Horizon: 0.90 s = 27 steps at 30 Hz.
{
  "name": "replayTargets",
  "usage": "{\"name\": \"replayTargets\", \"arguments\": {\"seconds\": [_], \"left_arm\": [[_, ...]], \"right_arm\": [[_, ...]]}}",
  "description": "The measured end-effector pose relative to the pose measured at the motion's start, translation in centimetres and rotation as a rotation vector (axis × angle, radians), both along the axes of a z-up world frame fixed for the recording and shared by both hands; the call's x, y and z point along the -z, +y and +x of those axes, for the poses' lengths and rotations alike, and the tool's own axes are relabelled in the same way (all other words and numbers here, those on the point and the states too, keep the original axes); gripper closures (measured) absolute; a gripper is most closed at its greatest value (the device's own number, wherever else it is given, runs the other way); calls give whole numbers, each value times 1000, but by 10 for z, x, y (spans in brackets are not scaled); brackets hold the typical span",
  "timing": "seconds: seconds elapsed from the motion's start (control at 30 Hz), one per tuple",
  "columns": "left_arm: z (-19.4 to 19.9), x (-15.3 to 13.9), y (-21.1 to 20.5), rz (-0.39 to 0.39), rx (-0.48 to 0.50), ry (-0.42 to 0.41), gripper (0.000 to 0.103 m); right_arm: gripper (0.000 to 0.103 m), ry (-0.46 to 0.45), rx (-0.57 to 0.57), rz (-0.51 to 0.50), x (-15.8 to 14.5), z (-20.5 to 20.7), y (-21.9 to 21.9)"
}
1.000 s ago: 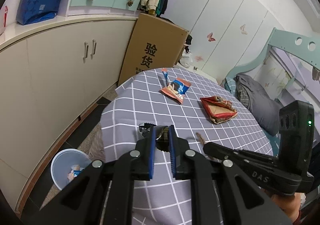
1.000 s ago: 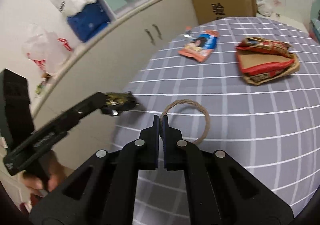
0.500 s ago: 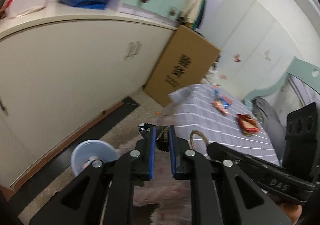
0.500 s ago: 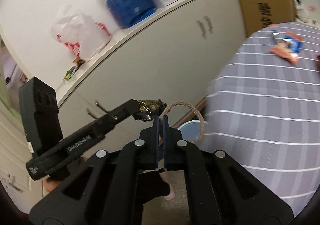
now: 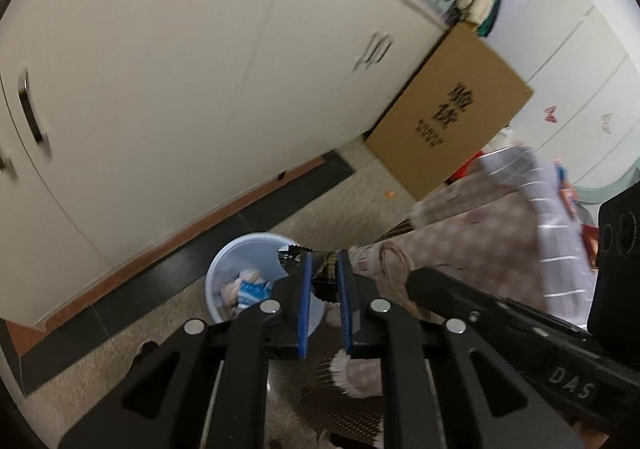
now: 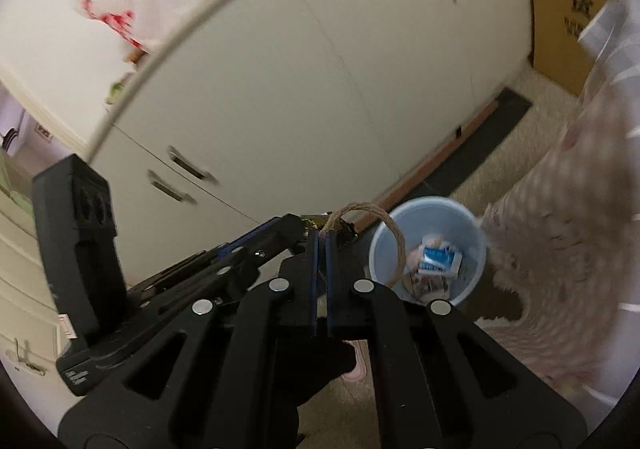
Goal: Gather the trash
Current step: 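Carry the dark wrapper and rope to the wastebasket and release both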
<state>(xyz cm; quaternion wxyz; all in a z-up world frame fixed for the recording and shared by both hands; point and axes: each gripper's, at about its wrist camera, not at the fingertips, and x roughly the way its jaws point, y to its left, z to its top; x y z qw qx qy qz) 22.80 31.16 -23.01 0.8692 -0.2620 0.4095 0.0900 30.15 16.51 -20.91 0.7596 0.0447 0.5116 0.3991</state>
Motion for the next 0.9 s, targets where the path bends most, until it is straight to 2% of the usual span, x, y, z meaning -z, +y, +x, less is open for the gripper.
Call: {"name": "replayTargets", "arguments": {"seconds": [0.1, 0.3, 0.33, 0.37, 0.4, 0.43, 0.67, 0.8, 0.9], "left_arm": [[9, 27, 13, -19, -14, 49, 91], [29, 69, 26, -35, -17, 123, 91], [32, 76, 26, -37, -17, 135, 91], [34, 80, 26, -39, -16, 142, 91], [36, 83, 26, -39, -15, 150, 91], [39, 88, 27, -39, -13, 158, 91], [51, 108, 25, -42, -4, 198, 91], [57, 115, 22, -45, 0, 211, 91], [63, 115, 19, -41, 4, 215, 91]], "right_arm": [[99, 41, 19, -43, 32, 14, 11], [96, 44, 63, -132, 78, 40, 17], [91, 42, 60, -142, 81, 42, 22], [76, 44, 61, -152, 85, 45, 23], [51, 42, 67, -164, 90, 47, 24], [47, 33, 73, -168, 91, 48, 23], [47, -61, 83, -252, 100, 47, 23], [46, -132, 92, -302, 96, 42, 20], [45, -155, 112, -302, 92, 41, 16]]}}
